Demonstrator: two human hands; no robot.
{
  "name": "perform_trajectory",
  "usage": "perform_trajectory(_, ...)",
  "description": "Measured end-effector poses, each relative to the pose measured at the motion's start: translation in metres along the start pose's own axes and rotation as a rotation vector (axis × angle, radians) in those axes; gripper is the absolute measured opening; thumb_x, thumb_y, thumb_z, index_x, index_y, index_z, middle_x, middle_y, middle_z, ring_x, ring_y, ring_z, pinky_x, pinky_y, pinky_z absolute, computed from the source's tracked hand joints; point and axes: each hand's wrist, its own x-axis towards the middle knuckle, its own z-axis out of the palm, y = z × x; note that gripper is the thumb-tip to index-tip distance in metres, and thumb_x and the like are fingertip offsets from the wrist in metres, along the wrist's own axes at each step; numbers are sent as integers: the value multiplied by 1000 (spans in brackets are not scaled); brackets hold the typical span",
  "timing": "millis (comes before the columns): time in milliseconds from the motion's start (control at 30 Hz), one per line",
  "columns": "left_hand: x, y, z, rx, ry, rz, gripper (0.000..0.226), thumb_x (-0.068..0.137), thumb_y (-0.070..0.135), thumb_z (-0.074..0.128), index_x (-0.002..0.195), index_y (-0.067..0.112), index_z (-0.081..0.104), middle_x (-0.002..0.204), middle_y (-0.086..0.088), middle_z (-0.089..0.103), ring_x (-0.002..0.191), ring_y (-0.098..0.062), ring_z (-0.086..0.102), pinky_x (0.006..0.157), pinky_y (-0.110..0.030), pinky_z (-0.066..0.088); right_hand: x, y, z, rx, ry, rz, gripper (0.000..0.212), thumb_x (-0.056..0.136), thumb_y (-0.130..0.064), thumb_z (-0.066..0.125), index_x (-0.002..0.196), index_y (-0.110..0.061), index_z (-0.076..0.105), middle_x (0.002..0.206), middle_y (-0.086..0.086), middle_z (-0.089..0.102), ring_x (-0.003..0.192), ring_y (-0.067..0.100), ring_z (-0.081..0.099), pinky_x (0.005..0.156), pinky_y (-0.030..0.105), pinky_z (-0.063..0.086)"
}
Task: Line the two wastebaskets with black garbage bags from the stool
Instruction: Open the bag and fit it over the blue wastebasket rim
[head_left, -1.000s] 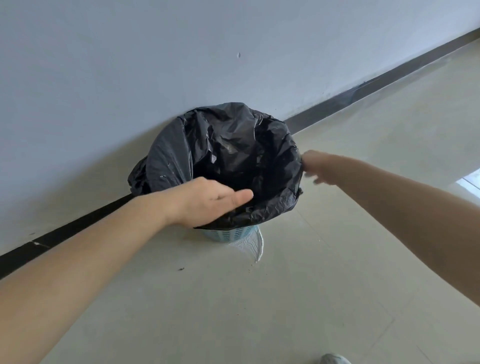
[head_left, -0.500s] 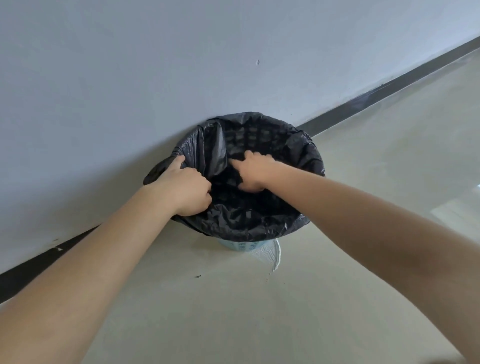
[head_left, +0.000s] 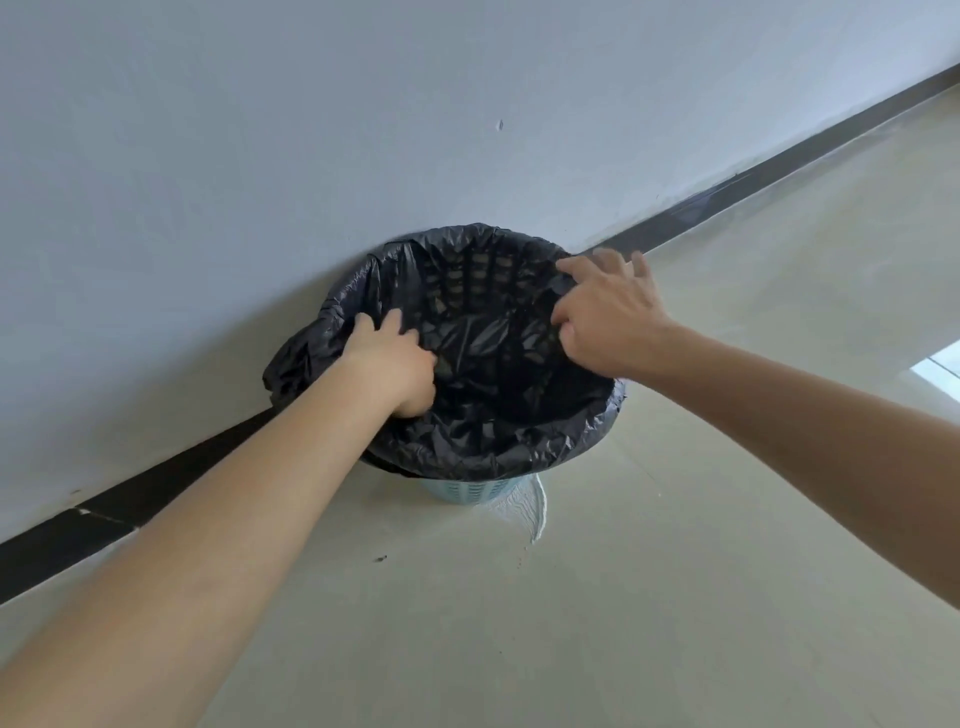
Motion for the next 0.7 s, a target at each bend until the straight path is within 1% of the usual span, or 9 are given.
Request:
perform_trajectory(67,0,4,-1,21,-81,-75,52,92,36,39,143,25,39,152,-11,32,141,-36,13,112,-52,14,-3,-1,9,-5,-98,11,30,87,-21,50,103,-28,74,161,4,14,142,38,18,102,55,37)
perform_trajectory(100,-1,4,-2,-35,5,-55,45,90,34,42,134,24,49,142,-10,45,135,-34,28,108,-50,23,-1,-3,12,14,-117,8,30,87,-19,50,104,-27,73,162,3,6,143,41,13,97,53,42)
perform_trajectory(167,-8,-1,-5,-356,383,-1,30,90,26,43,112,21,63,114,-5,64,108,-27,54,88,-43,43,5,-6,16,87,-99,-14,34,84,-14,52,110,-28,68,162,4,4,142,43,10,95,52,45)
perform_trajectory(267,-29,-17,-3,-585,1062,-101,24,85,18,50,102,17,66,98,-3,67,93,-26,59,77,-38,44,11,-2,21,490,84,58,47,75,-4,50,115,-28,55,155,4,21,134,33,32,98,50,44)
perform_trajectory(333,-39,-29,12,-637,1212,-265,33,76,19,53,108,19,58,106,-4,60,100,-26,51,82,-40,39,13,5,22,813,232,191,44,73,-4,48,111,-27,50,148,5,29,116,22,48,93,39,44)
perform_trajectory(467,-48,-28,46,-1398,773,-472,66,72,20,55,136,21,38,134,-5,47,118,-22,46,96,-37,39,8,17,25,1222,66,459,65,76,-12,41,136,-36,42,134,-4,48,103,15,53,88,33,46)
perform_trajectory(533,-49,-13,52,-1908,553,-394,62,71,13,50,131,26,43,124,-4,56,109,-22,56,81,-37,49,3,15,28,1458,-70,519,69,70,-7,38,128,-41,53,120,-2,62,96,17,61,87,38,54)
perform_trajectory(633,-48,-2,51,-2239,570,-380,59,66,7,45,120,28,55,111,-5,67,101,-27,66,72,-45,58,1,13,30,1633,-80,613,71,61,-5,39,118,-38,65,99,-3,73,87,19,69,70,34,60)
perform_trajectory(700,-46,-2,46,-2421,603,-356,61,66,4,45,122,25,57,112,-8,69,97,-29,68,70,-45,59,-2,12,31,1704,-78,629,54,59,-6,41,94,-32,73,79,-4,74,72,19,70,56,28,57)
